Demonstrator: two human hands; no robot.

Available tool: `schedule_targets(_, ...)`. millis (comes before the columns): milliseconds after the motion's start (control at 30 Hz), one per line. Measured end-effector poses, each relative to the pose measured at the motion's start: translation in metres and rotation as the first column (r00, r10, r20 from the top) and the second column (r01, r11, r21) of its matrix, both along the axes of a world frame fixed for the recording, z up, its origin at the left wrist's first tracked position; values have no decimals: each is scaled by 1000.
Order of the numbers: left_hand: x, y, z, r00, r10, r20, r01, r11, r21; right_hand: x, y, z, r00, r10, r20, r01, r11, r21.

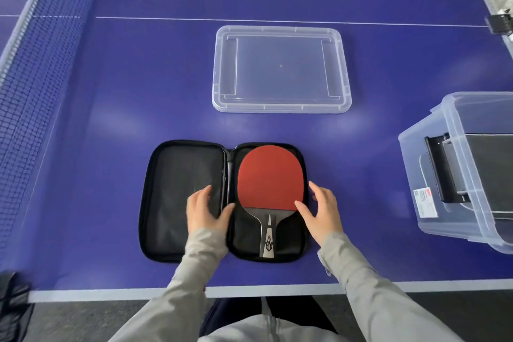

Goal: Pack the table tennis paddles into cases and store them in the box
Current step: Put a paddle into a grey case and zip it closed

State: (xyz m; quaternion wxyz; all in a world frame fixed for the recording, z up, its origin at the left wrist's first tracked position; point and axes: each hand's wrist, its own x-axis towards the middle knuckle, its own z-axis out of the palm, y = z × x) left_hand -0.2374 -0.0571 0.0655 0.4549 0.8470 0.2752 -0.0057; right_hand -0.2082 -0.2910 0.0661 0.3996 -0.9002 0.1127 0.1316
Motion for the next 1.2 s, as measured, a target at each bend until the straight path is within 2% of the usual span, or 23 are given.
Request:
schedule_targets(100, -21, 59, 0, 984, 158, -77, -129, 947, 294, -22, -17, -4, 994, 111, -1, -109, 979, -174)
schedule_targets(167, -36, 94, -2, 937, 278, -213, -196, 921, 337, -37, -26, -10, 966, 236, -105, -257, 917, -304)
schedule_targets(267, -51, 115, -2, 904, 268, -334, -193, 951, 241, -48, -28, -15, 918, 342, -201, -396, 824, -406)
schedule_targets(333, -58, 119, -1, 933, 210, -292, -169, 973, 158, -47, -26, -15, 922, 331, -200, -386, 825, -412)
schedule_targets(433, -65, 117, 16, 941, 268, -207, -298, 946, -129, -42, -24, -9, 926, 316, -207, -375, 832, -409)
schedule_targets(500, -68, 110, 41, 951, 293, -96, -308, 908, -284, -38, -19, 2, 968, 217, -122, -246, 913, -326)
schedule_targets(567, -65, 90, 72, 972, 234, 31, -210, 917, -340, -31, -12, 18, 996, 78, 51, -66, 977, -203)
schedule_targets(667, -63, 36, 108, 986, -11, 167, 59, 957, -284, -19, 7, 51, 971, -12, 239, 12, 1000, 3)
schedule_targets(733, -61, -5, 116, 966, -176, 187, 215, 954, -211, -13, 25, 74, 974, -37, 225, -5, 983, 186)
schedule_targets(800, -56, -42, 113, 936, -315, 156, 337, 931, -141, -8, 40, 88, 990, -47, 131, 0, 943, 332)
schedule_targets(867, -51, -69, 106, 887, -441, 137, 451, 891, -49, -5, 47, 89, 998, -60, -5, 58, 928, 367)
schedule_targets(933, -47, -81, 97, 856, -505, 111, 511, 859, -35, -1, 45, 82, 994, -95, -52, 106, 956, 274)
schedule_targets(1000, -42, -76, 87, 878, -478, 35, 478, 871, -115, 4, 36, 71, 991, -123, -45, 128, 980, 152)
schedule_targets(1100, -22, -46, 58, 962, -255, -100, 243, 963, -118, 7, 19, 50, 974, -173, -144, 186, 979, 82)
schedule_targets(1200, 6, -16, 34, 933, -93, -348, 20, 978, -208, 4, 7, 30, 939, -228, -258, 261, 960, 100)
